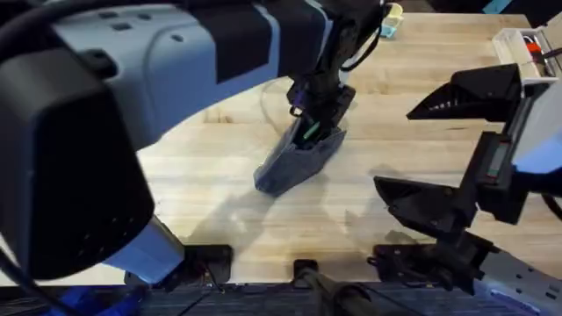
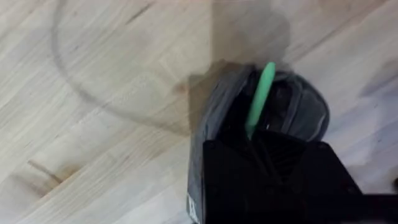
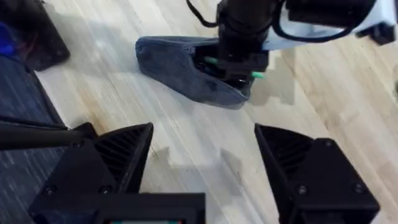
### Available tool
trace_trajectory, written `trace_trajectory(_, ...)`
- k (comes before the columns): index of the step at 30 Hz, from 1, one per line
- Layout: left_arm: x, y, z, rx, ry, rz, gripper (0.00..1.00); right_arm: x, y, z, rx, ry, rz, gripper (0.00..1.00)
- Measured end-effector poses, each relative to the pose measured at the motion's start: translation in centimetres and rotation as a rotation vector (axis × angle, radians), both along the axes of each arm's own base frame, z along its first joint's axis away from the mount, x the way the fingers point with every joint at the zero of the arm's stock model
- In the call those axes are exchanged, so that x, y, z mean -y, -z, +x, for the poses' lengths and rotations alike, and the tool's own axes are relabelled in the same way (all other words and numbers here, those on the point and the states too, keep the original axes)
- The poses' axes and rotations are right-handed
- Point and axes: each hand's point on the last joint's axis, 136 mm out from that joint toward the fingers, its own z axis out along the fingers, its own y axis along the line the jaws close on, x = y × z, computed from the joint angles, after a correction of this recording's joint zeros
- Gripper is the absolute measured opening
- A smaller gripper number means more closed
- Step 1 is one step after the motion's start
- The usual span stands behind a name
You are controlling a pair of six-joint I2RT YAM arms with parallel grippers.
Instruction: Unzip the bag, pick up the pens from the table one at a time and place them inside, then zip the bag closed.
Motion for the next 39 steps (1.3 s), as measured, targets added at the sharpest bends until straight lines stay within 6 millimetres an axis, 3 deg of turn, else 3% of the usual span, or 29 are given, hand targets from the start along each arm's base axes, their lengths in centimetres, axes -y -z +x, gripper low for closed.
trace_trajectory(12, -2.5, 1.1, -2.3, -0.079, 0.102, 0.127, 0.054, 0.0, 0.0, 0.0, 0.0, 0.0, 0.0, 0.998)
trace_trajectory(14, -2.5, 1.1, -2.3, -0.076, 0.112, 0.129, 0.294, 0.0, 0.0, 0.0, 0.0, 0.0, 0.0, 0.997)
trace_trajectory(18, -2.5, 1.1, -2.3, -0.075, 0.117, 0.131, 0.899, 0.0, 0.0, 0.0, 0.0, 0.0, 0.0, 0.998)
trace_trajectory(19, -2.6, 1.1, -2.3, -0.076, 0.116, 0.132, 0.962, 0.0, 0.0, 0.0, 0.0, 0.0, 0.0, 0.998)
trace_trajectory(25, -2.7, 0.0, -2.3, -0.078, 0.123, 0.141, 0.993, 0.0, 0.0, 0.0, 0.0, 0.0, 0.0, 0.997)
trace_trajectory(39, -3.1, -6.4, -2.4, 0.027, 0.264, 0.115, 0.993, 0.0, 0.0, 0.0, 0.0, 0.0, 0.0, 0.997)
